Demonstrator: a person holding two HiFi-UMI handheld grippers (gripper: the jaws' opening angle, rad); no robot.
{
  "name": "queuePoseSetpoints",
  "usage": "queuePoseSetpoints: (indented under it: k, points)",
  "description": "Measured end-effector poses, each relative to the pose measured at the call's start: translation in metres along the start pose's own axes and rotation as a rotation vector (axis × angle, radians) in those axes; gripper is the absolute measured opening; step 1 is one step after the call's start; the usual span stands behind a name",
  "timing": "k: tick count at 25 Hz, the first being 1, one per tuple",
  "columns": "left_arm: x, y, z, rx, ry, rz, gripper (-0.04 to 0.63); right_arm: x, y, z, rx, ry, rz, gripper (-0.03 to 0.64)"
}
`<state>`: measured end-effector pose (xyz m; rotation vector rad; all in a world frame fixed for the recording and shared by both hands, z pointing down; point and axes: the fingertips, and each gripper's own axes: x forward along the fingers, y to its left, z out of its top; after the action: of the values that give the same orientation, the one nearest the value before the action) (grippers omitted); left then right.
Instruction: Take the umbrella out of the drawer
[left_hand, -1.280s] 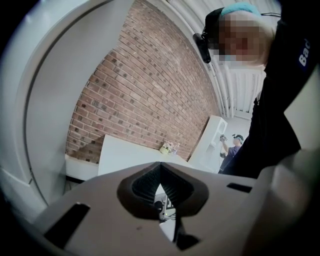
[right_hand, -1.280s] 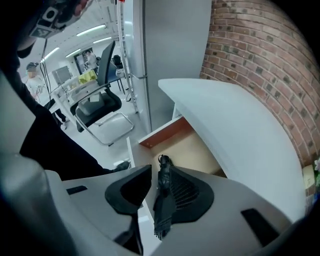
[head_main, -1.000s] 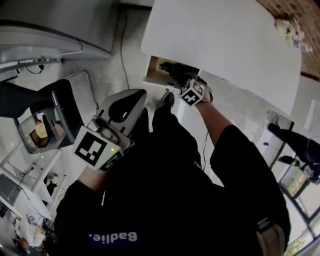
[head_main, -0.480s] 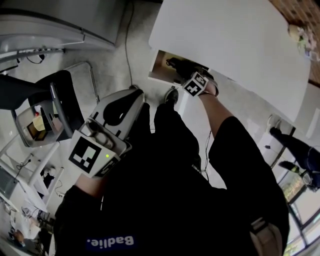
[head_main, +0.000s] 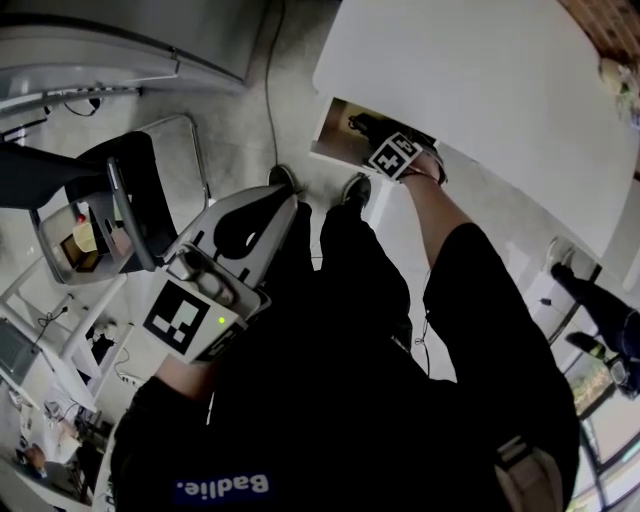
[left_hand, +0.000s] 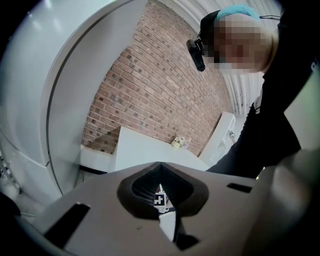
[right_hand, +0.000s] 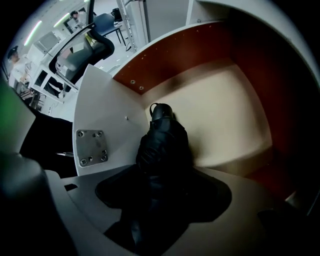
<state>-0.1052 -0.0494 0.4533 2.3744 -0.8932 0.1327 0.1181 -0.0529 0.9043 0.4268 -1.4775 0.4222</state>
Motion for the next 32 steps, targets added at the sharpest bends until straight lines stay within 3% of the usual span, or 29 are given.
queuePoseSetpoints:
  k: [8,17,23,27,32]
  points:
    - [-0.004,-0.002,-0.014,0.004,0.06,0.021,-0.003,0.008,0.001,-0.001,0.019,0.012,0.037,0.296]
    - [-0.003,-0.016,0.0,-0.008,0.013,0.008,-0.002,-0.017,0.007,-0.003,0.001,-0.069,0.041,0.264]
    - [-0.004,-0.038,0.015,-0.011,-0.034,-0.037,-0.003,-0.06,0.027,0.004,-0.043,-0.155,0.054,0.264]
    - [-0.008,-0.046,0.017,0.025,-0.01,-0.058,-0.003,-0.093,0.038,0.003,-0.024,-0.178,0.061,0.264]
    - [-0.007,-0.061,0.035,0.049,-0.047,-0.09,-0.003,-0.147,0.038,0.004,-0.029,-0.278,0.012,0.264]
